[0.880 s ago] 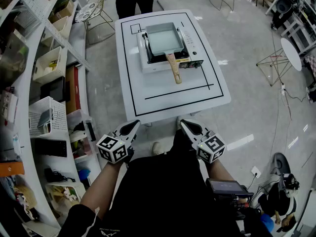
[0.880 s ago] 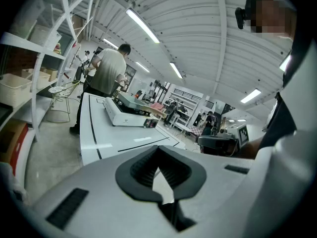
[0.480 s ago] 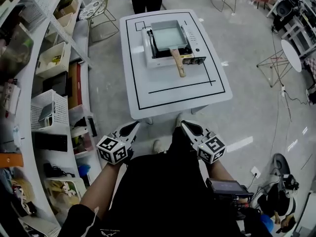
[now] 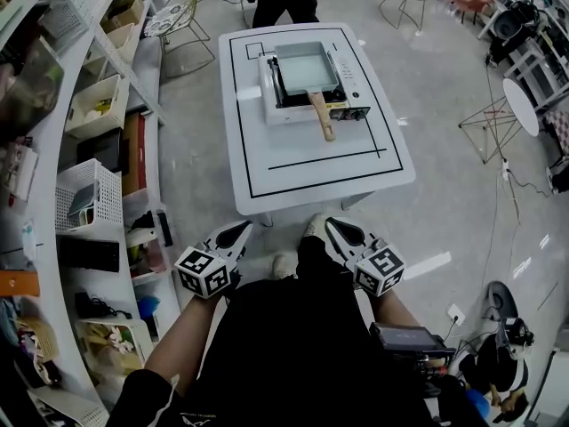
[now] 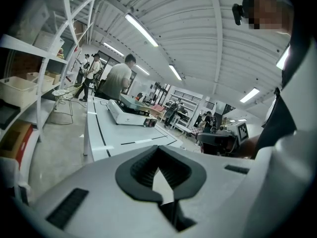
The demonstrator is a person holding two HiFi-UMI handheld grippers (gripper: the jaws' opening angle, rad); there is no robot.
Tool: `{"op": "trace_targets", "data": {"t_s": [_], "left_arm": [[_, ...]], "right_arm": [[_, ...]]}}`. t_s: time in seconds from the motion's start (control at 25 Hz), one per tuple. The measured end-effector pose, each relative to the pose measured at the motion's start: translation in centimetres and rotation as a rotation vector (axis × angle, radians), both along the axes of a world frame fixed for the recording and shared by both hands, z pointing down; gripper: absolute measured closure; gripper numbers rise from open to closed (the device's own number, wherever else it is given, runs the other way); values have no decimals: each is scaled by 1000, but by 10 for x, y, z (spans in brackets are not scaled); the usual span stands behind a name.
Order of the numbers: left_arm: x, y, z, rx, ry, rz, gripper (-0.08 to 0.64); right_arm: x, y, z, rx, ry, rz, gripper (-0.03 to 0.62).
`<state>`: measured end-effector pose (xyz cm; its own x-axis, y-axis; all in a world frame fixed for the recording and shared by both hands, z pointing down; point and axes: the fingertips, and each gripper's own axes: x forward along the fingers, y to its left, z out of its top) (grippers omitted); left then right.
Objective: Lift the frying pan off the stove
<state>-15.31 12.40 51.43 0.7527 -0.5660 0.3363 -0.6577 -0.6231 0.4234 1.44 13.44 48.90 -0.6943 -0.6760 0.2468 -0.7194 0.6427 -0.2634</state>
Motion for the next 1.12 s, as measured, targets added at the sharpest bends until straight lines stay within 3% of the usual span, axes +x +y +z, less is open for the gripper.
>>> {"op": "trace_targets", "data": {"t_s": [0.64, 1.12], "left_arm": [[-9, -23, -2, -6, -6, -68, 552], [15, -75, -5, -5, -26, -72, 552]], "right_arm": [[-7, -43, -8, -3, -13, -52, 568], [16, -105, -19, -7, -52, -23, 568]]}}
